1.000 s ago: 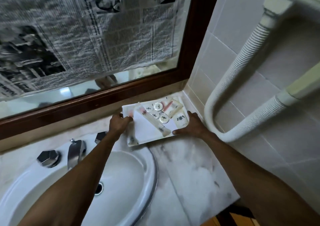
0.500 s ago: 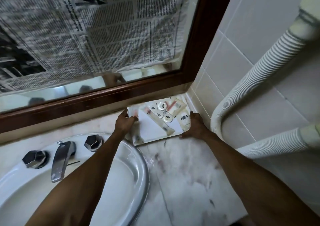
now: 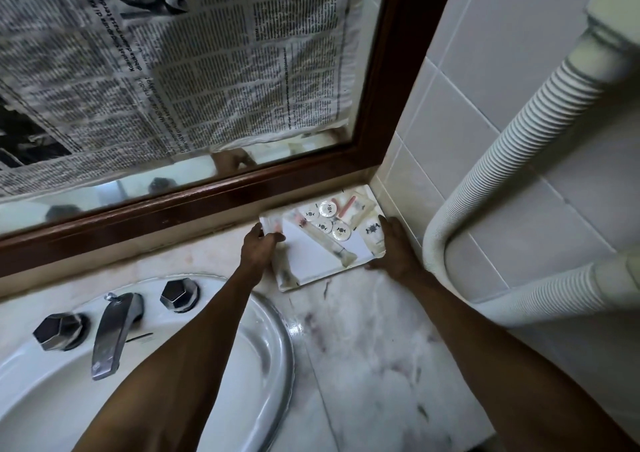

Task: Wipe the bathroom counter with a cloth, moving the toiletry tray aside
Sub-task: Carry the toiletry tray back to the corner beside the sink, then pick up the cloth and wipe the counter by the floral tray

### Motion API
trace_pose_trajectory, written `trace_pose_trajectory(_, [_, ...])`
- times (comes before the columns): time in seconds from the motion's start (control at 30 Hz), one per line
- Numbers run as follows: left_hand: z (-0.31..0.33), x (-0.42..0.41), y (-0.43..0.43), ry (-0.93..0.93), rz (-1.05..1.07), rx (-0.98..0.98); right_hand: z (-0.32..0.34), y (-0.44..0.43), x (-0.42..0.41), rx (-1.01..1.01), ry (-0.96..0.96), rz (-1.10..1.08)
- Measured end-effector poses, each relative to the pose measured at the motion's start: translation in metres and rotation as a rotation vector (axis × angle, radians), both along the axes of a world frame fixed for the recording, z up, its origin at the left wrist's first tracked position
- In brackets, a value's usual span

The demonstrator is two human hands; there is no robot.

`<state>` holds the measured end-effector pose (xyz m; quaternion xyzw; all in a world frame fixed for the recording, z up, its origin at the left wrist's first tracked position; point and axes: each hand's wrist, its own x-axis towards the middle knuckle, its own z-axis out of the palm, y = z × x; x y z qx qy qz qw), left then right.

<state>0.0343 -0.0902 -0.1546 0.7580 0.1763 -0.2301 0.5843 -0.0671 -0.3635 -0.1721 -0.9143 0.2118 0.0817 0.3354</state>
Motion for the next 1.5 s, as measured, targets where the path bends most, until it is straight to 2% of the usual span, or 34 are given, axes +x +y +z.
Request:
trace_pose_trajectory(0.13, [0.005,0.003,-0.009,0.063,0.024,-0.037,-0.003,-0.003,-0.001,-0.08,-0.087,-0.026])
trace_pose_trajectory(0.4, [0.012,0.012,-0.002,0.115,-0.03,-0.076,0.006,0.01,-0.004,-0.181,-0.114,-0.015])
trace_pose_trajectory(0.47, [0.016,0.008,0.007,0.061,-0.128,-0.005,0.004,0.016,-0.007,-0.232,-0.117,0.001])
trace_pose_trajectory(0.57, [0.029,-0.005,0.027,-0.092,-0.306,0.222,0.009,0.036,-0.005,-0.206,-0.232,-0.048])
trace_pose_trajectory(0.7, [0.065,-0.033,0.07,-0.263,-0.378,0.242,0.036,0.081,0.014,-0.069,-0.393,-0.103])
trace_pose_trajectory(0.9, [0.112,-0.09,0.208,-0.456,-0.267,0.341,0.095,0.228,0.047,0.094,-0.539,0.122])
trace_pose_trajectory(1.03, [0.118,-0.134,0.325,-0.482,-0.102,0.433,0.114,0.354,0.04,0.194,-0.581,0.298])
trace_pose_trajectory(1.3, [0.111,-0.229,0.546,-0.399,0.124,0.593,0.119,0.589,-0.01,0.302,-0.521,0.506])
trace_pose_trajectory(1.5, [0.09,-0.266,0.66,-0.249,0.271,0.617,0.1,0.708,-0.036,0.291,-0.368,0.683])
